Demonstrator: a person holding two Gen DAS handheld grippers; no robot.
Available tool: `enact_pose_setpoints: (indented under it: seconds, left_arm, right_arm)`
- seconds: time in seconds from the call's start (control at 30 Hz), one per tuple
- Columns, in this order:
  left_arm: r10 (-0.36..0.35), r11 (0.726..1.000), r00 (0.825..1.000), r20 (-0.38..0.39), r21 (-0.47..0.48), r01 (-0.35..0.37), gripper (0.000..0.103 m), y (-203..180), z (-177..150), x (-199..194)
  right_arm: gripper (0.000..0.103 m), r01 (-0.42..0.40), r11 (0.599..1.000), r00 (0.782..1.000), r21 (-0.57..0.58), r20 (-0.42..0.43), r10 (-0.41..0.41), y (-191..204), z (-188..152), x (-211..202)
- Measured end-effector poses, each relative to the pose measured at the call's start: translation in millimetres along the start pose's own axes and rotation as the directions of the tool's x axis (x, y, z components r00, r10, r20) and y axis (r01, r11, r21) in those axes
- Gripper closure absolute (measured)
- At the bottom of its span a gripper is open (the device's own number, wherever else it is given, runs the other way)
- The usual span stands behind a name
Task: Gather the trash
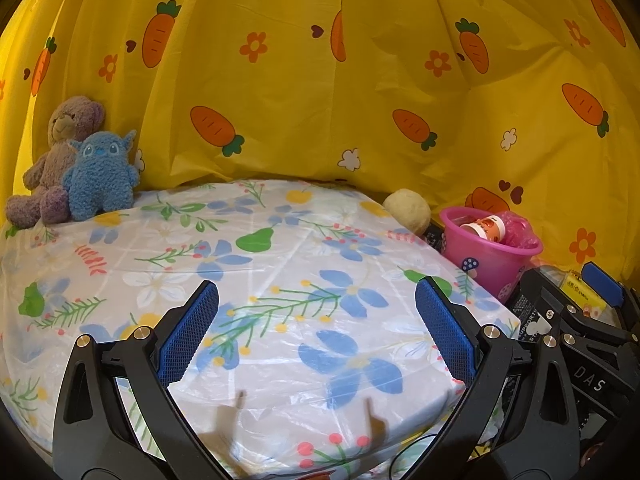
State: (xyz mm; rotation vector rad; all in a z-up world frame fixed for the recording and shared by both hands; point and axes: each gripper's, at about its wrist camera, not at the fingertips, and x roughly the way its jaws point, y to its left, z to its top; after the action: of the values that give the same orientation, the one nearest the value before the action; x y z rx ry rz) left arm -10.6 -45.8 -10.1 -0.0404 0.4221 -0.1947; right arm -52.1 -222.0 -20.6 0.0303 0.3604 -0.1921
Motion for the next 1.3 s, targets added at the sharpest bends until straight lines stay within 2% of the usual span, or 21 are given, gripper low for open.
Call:
enact_pose_setpoints:
  seconds: [1.3]
  left_arm:
    - [-0.002,1.000,1.000,0.002,0.008,0.002,0.006,-6.0,1.1,4.4]
  right_arm:
    - [0.006,0.003,1.000,1.000,0.007,0.002,-0.003,-7.0,3.0,1.1]
